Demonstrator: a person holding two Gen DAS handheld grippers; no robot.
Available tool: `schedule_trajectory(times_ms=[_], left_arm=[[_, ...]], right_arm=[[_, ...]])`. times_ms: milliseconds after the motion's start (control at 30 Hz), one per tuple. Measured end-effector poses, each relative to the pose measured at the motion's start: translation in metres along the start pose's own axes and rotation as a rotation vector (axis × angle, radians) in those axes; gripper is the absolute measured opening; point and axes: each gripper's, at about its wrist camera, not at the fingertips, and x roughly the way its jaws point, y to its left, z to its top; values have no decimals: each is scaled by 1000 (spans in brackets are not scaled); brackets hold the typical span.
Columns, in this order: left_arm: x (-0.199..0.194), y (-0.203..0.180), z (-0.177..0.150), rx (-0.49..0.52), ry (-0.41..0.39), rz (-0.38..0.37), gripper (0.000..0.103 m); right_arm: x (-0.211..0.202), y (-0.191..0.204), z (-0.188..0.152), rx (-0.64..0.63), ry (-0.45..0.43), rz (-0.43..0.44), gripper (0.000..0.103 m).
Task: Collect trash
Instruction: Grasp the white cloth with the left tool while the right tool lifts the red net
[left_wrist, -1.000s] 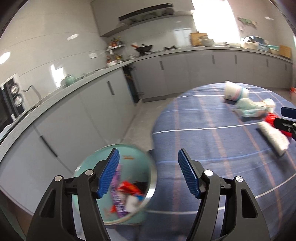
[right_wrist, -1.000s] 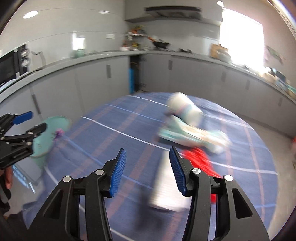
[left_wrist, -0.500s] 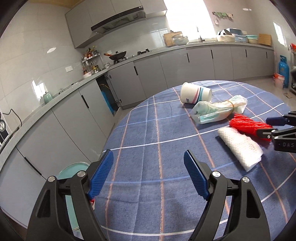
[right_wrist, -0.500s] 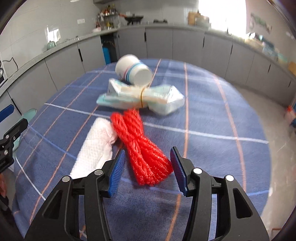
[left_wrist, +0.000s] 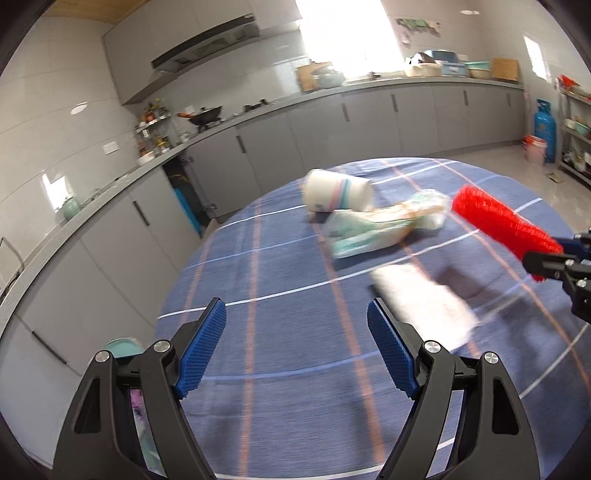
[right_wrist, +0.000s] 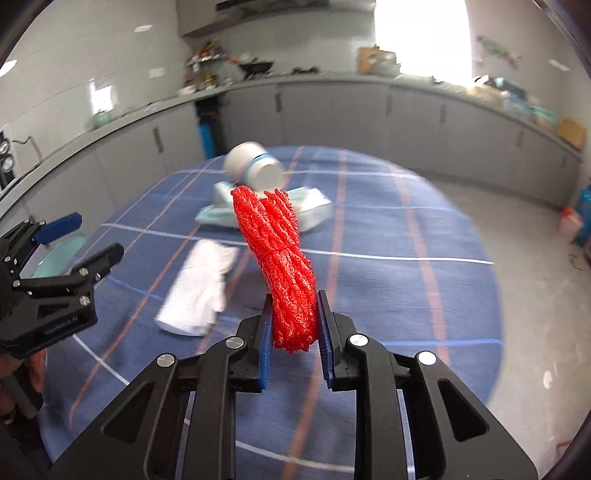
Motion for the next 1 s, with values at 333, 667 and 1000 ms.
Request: schedule_trajectory(times_ms=[333,667,1000], left_arm=[[20,-50,15,31,71,-103,78],[39,-75,8,68,186,-205,43],[16,-40,-6,46,154,-224,7]], right_arm=[[-4,-39,-22,90,-22,-92,22],[-7,-37,-27,106,-48,-45,22],[-8,-9,-20,66,-73,-11,22]])
